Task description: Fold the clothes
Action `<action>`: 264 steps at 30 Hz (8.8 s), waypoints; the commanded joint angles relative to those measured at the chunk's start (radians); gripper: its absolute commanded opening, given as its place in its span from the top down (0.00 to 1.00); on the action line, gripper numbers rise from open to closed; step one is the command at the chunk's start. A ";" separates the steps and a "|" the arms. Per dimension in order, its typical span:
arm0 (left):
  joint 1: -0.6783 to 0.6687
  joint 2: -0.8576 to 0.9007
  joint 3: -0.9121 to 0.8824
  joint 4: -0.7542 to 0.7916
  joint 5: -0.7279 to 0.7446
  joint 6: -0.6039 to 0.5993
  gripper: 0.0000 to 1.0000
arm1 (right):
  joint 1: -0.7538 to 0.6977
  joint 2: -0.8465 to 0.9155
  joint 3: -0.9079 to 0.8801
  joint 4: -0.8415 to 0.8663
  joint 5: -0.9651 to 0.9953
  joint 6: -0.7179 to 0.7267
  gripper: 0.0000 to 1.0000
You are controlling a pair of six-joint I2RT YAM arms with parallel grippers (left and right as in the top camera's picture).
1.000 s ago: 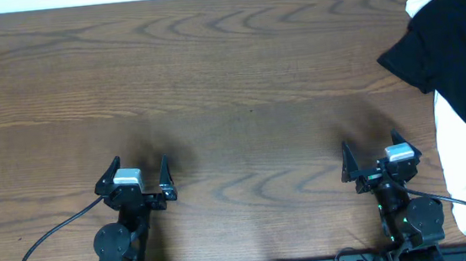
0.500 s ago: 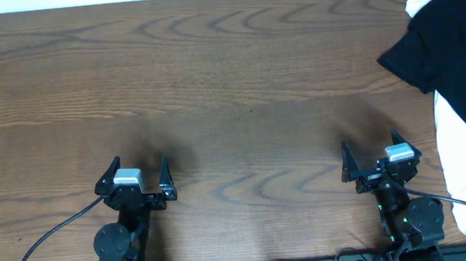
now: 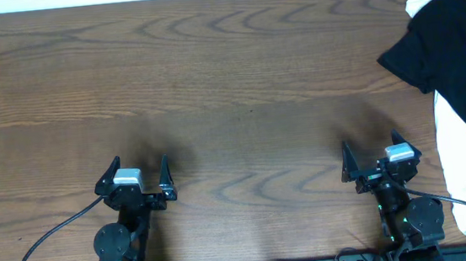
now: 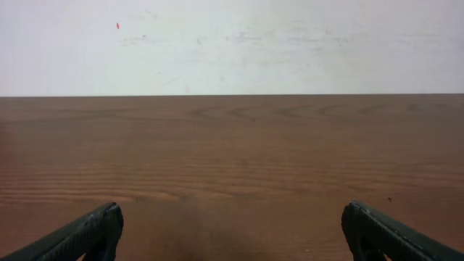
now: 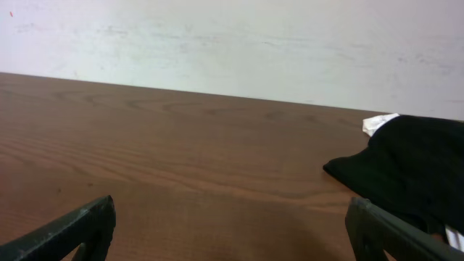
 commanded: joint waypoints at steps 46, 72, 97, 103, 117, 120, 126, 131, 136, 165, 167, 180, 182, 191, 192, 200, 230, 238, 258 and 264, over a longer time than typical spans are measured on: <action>-0.004 -0.008 -0.014 -0.039 0.003 0.006 0.02 | -0.086 1.091 1.418 -0.827 0.215 0.008 0.01; -0.004 -0.008 -0.014 -0.039 0.003 0.006 0.02 | -0.397 1.932 1.625 -0.575 0.069 0.148 0.38; -0.004 -0.008 -0.014 -0.039 0.003 0.006 0.02 | -0.379 2.312 1.625 -0.417 -0.023 0.166 0.82; -0.004 -0.008 -0.014 -0.039 0.003 0.006 0.02 | -0.379 2.261 1.641 -0.418 -0.019 0.166 0.99; -0.004 -0.008 -0.014 -0.039 0.003 0.006 0.02 | -0.381 1.896 1.684 -0.458 -0.019 0.093 0.99; -0.004 -0.008 -0.014 -0.039 0.003 0.006 0.02 | -0.378 1.791 1.684 -0.465 -0.024 0.082 0.99; -0.004 -0.008 -0.014 -0.039 0.003 0.006 0.02 | -0.317 1.626 1.684 -0.479 -0.064 0.045 0.99; -0.004 -0.008 -0.014 -0.039 0.003 0.006 0.02 | -0.206 1.559 1.684 -0.492 -0.100 0.040 0.99; -0.004 -0.008 -0.014 -0.039 0.003 0.006 0.02 | -0.031 1.575 1.683 -0.505 -0.129 0.041 0.99; -0.004 -0.008 -0.014 -0.039 0.003 0.006 0.02 | 0.717 1.998 1.683 -0.302 -0.389 0.040 0.94; -0.004 -0.008 -0.014 -0.039 0.003 0.006 0.02 | 0.724 1.997 1.683 -0.298 -0.389 0.029 0.47; -0.004 -0.008 -0.014 -0.039 0.003 0.006 0.02 | 0.495 1.825 1.696 -0.368 -0.301 0.009 0.01; -0.004 -0.008 -0.014 -0.039 0.003 0.006 0.02 | 0.431 1.787 1.696 -0.418 -0.264 0.009 0.01; -0.004 -0.008 -0.014 -0.039 0.003 0.006 0.02 | 0.065 1.720 1.696 -0.631 -0.195 0.050 0.01; -0.004 -0.008 -0.014 -0.039 0.003 0.006 0.02 | 0.023 1.721 1.696 -0.652 -0.195 0.050 0.01; -0.004 -0.008 -0.014 -0.039 0.003 0.006 0.02 | -0.209 1.724 1.695 -0.840 -0.167 0.050 0.02; -0.004 -0.008 -0.014 -0.039 0.003 0.006 0.02 | -0.459 1.740 1.300 -0.877 -0.227 0.106 0.44; -0.003 -0.006 0.015 0.135 0.124 0.017 0.02 | -0.458 1.740 1.300 -0.874 -0.225 0.106 0.39; -0.016 1.367 1.485 -0.697 0.191 0.081 0.02 | -0.458 1.740 1.300 -0.858 -0.225 0.105 0.01; -0.055 1.696 1.689 -0.729 0.191 0.080 0.02 | -0.458 1.740 1.300 -0.858 -0.225 0.105 0.01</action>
